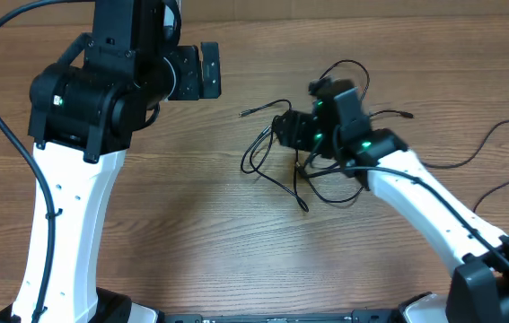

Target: Untangle cables

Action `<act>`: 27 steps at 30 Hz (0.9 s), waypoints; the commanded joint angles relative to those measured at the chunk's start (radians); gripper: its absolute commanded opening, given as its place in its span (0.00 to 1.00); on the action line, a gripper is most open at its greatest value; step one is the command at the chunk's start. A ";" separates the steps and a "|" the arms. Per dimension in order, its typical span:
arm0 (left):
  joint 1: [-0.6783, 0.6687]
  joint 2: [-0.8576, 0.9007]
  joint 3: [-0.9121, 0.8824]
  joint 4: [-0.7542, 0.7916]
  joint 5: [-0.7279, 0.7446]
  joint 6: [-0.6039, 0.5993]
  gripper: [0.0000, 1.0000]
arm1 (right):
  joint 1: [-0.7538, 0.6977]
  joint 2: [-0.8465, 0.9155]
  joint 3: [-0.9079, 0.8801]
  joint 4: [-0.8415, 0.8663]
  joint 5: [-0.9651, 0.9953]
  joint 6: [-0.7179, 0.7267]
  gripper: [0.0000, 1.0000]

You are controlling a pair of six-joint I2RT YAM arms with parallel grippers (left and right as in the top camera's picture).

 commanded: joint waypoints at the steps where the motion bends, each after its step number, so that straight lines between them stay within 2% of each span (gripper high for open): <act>1: 0.006 -0.014 0.020 -0.010 -0.014 0.015 1.00 | 0.040 0.043 -0.010 0.030 0.035 0.057 0.66; 7: 0.006 -0.014 0.020 -0.045 -0.014 0.016 1.00 | 0.096 0.155 -0.010 0.050 0.035 0.060 0.67; 8: 0.006 -0.014 0.020 -0.052 -0.014 0.016 1.00 | 0.105 0.178 -0.010 0.054 0.035 0.060 0.59; 10: 0.006 -0.014 0.020 -0.057 -0.014 0.016 1.00 | 0.112 0.201 -0.010 0.064 0.035 0.060 0.04; 14: 0.006 -0.014 0.020 -0.059 -0.014 0.016 1.00 | 0.113 0.180 0.011 0.082 0.015 0.047 0.04; 17: 0.006 -0.012 0.020 -0.058 -0.014 0.016 1.00 | 0.109 0.101 0.088 0.033 0.012 0.000 0.04; 21: 0.009 -0.005 0.016 -0.056 -0.034 0.019 1.00 | 0.086 -0.024 0.280 -0.139 0.016 -0.099 0.04; 25: 0.011 0.015 0.016 -0.050 -0.036 0.072 0.85 | 0.064 -0.089 0.547 -0.370 0.072 -0.196 0.04; 27: 0.011 0.029 0.016 -0.046 -0.032 0.098 0.89 | 0.060 -0.099 0.653 -0.450 0.110 -0.234 0.04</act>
